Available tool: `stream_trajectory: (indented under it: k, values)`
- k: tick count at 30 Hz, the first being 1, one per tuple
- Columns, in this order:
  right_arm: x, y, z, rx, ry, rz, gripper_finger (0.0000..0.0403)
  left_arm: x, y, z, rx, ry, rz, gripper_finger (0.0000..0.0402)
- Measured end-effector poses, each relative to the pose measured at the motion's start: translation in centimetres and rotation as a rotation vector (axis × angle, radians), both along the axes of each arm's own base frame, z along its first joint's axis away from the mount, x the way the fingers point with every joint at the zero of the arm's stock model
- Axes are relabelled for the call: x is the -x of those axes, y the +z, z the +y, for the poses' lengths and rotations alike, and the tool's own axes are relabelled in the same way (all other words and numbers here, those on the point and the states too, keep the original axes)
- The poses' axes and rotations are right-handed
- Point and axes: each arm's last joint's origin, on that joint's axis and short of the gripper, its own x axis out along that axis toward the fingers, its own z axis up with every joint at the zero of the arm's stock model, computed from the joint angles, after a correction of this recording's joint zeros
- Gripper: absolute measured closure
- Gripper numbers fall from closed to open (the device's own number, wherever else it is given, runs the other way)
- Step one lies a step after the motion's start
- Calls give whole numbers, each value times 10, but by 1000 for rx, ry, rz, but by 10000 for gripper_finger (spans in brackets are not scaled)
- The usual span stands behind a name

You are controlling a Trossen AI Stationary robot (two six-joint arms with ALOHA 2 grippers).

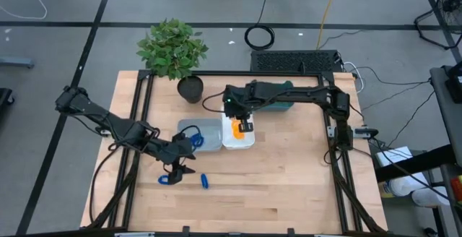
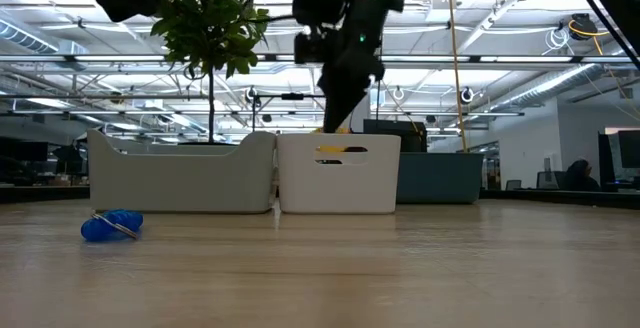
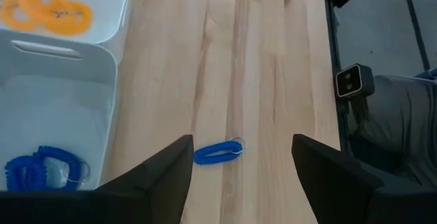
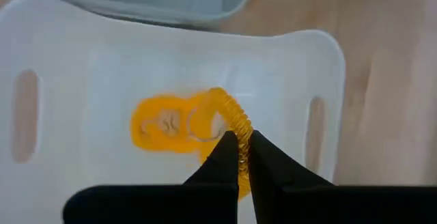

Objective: Sort spring keychains
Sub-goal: Put the yellow spring keychain into the white bin, then put the blue spring keychain into the gray bin

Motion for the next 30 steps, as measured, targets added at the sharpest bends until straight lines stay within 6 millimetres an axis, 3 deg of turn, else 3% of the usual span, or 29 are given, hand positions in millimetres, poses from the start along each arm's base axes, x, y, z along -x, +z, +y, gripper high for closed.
stream_trajectory:
  k: [11, 18, 23, 30]
  values:
    - [4, -52, 7, 3, 8, -25, 402, 0, -2, -3, 19, 15, 15, 146]
    - [7, -66, 15, 38, 14, -16, 397, 0, -1, -3, 27, 22, 15, 158]
    - [4, -65, 21, 162, 24, -21, 351, 0, -1, -3, 36, 30, 18, 153]
    - [3, -65, 25, 168, 48, -16, 257, 0, -2, -4, 41, 23, 22, 151]
